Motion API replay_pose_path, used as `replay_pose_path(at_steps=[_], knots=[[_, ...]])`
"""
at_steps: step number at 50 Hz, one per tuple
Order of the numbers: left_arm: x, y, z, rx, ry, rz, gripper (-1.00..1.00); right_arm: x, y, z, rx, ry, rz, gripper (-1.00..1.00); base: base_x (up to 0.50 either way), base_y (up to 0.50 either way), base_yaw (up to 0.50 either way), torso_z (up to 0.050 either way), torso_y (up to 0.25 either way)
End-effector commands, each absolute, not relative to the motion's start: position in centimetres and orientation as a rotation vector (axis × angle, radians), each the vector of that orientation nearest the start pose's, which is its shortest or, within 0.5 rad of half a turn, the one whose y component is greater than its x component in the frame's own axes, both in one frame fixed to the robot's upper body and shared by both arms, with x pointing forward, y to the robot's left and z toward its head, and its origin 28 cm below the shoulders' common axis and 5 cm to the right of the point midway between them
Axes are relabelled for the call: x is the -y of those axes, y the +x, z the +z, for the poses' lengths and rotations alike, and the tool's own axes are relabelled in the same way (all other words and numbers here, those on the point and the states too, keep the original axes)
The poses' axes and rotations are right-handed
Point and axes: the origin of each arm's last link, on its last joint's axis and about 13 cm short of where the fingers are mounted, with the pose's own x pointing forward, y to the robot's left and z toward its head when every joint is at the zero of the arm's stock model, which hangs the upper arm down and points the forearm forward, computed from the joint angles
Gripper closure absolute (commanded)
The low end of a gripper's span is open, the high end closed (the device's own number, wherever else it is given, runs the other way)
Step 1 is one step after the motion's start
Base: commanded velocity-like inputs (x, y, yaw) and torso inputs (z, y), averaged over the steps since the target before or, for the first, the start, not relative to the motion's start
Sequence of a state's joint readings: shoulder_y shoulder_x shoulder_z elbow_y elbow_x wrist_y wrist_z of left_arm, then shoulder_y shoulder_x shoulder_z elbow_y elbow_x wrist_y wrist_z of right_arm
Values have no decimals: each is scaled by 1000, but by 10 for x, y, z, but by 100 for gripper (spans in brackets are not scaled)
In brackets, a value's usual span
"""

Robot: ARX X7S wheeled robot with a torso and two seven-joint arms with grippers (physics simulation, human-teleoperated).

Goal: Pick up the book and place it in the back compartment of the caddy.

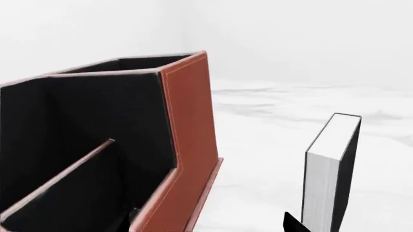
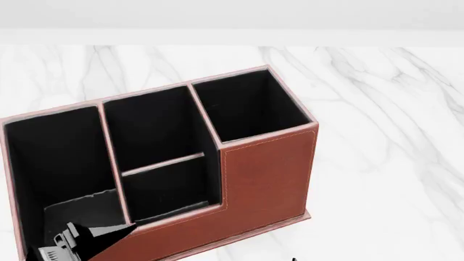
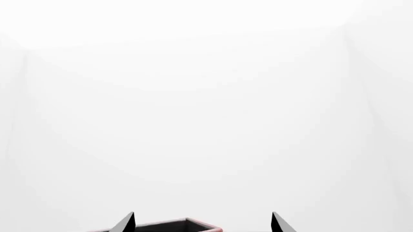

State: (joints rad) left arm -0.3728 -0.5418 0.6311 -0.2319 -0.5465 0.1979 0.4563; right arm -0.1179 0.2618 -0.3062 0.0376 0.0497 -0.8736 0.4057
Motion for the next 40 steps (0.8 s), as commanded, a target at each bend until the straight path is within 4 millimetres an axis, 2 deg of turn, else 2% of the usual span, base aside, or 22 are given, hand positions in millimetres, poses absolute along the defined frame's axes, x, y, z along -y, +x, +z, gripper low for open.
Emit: replay_pose_path(at_steps=[1, 10, 29, 40], knots=[[-253, 268, 35, -12, 89, -958, -100, 95, 168, 34, 655, 84, -20, -100, 0, 0, 0, 0, 0], [-246, 268, 34, -34, 89, -1013, -100, 95, 168, 34, 655, 81, -19, -100, 0, 0, 0, 0, 0], [-229, 283, 26, -76, 103, -1075, -100, 94, 169, 33, 654, 79, -17, -100, 0, 0, 0, 0, 0], [-220, 290, 29, -71, 95, -1096, -100, 94, 169, 34, 656, 80, -17, -100, 0, 0, 0, 0, 0]])
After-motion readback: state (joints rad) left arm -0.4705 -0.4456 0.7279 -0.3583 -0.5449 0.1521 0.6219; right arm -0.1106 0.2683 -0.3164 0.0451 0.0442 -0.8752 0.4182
